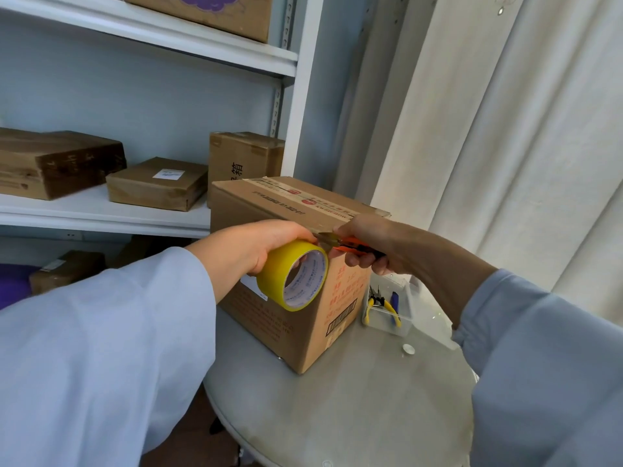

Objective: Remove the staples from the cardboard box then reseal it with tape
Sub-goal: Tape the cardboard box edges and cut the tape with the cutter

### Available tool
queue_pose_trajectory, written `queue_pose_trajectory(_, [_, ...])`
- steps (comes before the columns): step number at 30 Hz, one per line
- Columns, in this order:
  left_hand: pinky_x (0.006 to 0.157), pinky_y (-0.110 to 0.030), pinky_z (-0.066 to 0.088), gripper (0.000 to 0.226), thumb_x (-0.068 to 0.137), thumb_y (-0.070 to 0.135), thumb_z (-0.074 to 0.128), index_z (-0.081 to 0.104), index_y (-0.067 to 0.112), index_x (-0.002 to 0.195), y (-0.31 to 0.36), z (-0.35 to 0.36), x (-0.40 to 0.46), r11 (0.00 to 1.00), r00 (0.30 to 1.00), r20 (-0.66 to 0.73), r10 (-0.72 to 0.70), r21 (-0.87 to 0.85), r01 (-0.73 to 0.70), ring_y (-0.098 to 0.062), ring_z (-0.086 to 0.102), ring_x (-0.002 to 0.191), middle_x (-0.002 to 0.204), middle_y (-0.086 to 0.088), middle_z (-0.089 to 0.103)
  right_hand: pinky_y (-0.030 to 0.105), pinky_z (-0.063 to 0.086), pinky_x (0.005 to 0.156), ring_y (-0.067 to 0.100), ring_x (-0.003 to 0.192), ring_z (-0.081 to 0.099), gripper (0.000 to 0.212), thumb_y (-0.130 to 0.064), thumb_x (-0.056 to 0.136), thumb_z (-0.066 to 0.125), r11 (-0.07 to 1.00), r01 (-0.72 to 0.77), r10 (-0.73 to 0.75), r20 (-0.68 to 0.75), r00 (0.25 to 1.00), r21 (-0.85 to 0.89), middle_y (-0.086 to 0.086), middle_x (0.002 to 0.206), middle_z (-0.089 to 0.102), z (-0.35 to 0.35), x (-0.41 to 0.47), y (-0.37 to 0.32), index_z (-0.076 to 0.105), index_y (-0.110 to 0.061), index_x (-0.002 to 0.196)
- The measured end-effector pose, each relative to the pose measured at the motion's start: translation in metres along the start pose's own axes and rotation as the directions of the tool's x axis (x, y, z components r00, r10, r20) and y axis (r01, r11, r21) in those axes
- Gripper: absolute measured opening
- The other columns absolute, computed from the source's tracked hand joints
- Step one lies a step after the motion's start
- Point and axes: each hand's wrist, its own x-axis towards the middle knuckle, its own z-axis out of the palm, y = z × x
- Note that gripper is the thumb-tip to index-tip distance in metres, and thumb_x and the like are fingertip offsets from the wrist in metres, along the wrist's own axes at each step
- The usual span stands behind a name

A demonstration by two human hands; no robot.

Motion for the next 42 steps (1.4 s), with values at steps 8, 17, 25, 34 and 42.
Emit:
queue_pose_trajectory(8, [0.059, -0.027, 0.046, 0.025, 0.085, 0.034, 0.064, 0.071, 0.015, 0.099, -0.001, -0.001, 0.006, 1.000, 1.000, 0.014, 0.017, 0.001, -0.017, -0.017, 0.055, 0.058, 0.076, -0.006, 0.064, 0.016, 0.021, 0.037, 0.006, 0.042, 0.027, 0.038, -0.046, 0.096, 0.046, 1.000, 0.012, -0.013, -0.021, 1.000, -0.021, -0.003, 0.054, 0.041, -0.015, -0.013, 0.009, 0.063, -0.012, 0.088])
queue_pose_trajectory(17, [0.068, -0.030, 0.052, 0.028, 0.081, 0.031, 0.069, 0.070, 0.014, 0.104, -0.002, 0.001, 0.006, 0.995, 0.993, -0.076, 0.094, 0.035, -0.091, -0.023, 0.063, 0.073, 0.092, -0.010, 0.070, 0.035, 0.051, 0.078, 0.021, 0.096, 0.058, 0.053, -0.056, 0.077, 0.069, 0.967, 0.237, -0.253, -0.435, 0.864, -0.092, 0.002, 0.104, 0.060, 0.023, 0.025, 0.022, 0.054, -0.017, 0.110])
queue_pose_trajectory(25, [0.094, -0.039, 0.049, 0.016, 0.086, 0.028, 0.062, 0.076, 0.022, 0.080, 0.004, 0.003, -0.007, 0.955, 0.972, -0.098, 0.215, 0.231, -0.188, -0.028, 0.062, 0.100, 0.106, -0.009, 0.068, 0.013, 0.033, 0.037, 0.009, 0.062, 0.045, 0.043, -0.041, 0.086, 0.068, 0.957, 0.288, -0.286, -0.249, 0.925, -0.031, -0.001, 0.077, 0.049, 0.012, 0.026, 0.022, 0.053, -0.013, 0.115])
queue_pose_trajectory(34, [0.087, -0.024, 0.038, 0.029, 0.092, 0.020, 0.058, 0.070, 0.024, 0.066, -0.029, -0.026, -0.023, 0.913, 0.924, -0.186, 0.333, 0.308, -0.267, -0.013, 0.056, 0.100, 0.093, 0.008, 0.066, 0.010, 0.032, 0.036, 0.009, 0.058, 0.041, 0.013, -0.013, 0.087, 0.067, 0.950, 0.304, -0.307, -0.372, 0.876, -0.070, -0.002, 0.071, 0.048, -0.029, 0.023, 0.036, 0.066, -0.008, 0.099])
queue_pose_trajectory(42, [0.114, -0.050, 0.004, 0.011, 0.084, 0.034, 0.061, 0.070, 0.039, 0.081, -0.005, -0.035, -0.029, 0.589, 0.788, -0.270, 0.553, 0.796, -0.140, -0.022, 0.021, 0.138, 0.139, 0.010, 0.042, 0.036, 0.055, 0.074, 0.022, 0.080, 0.064, 0.007, -0.025, 0.085, 0.068, 0.959, 0.266, -0.278, -0.486, 0.828, -0.095, 0.006, 0.086, 0.067, 0.001, 0.054, 0.041, 0.067, -0.018, 0.087])
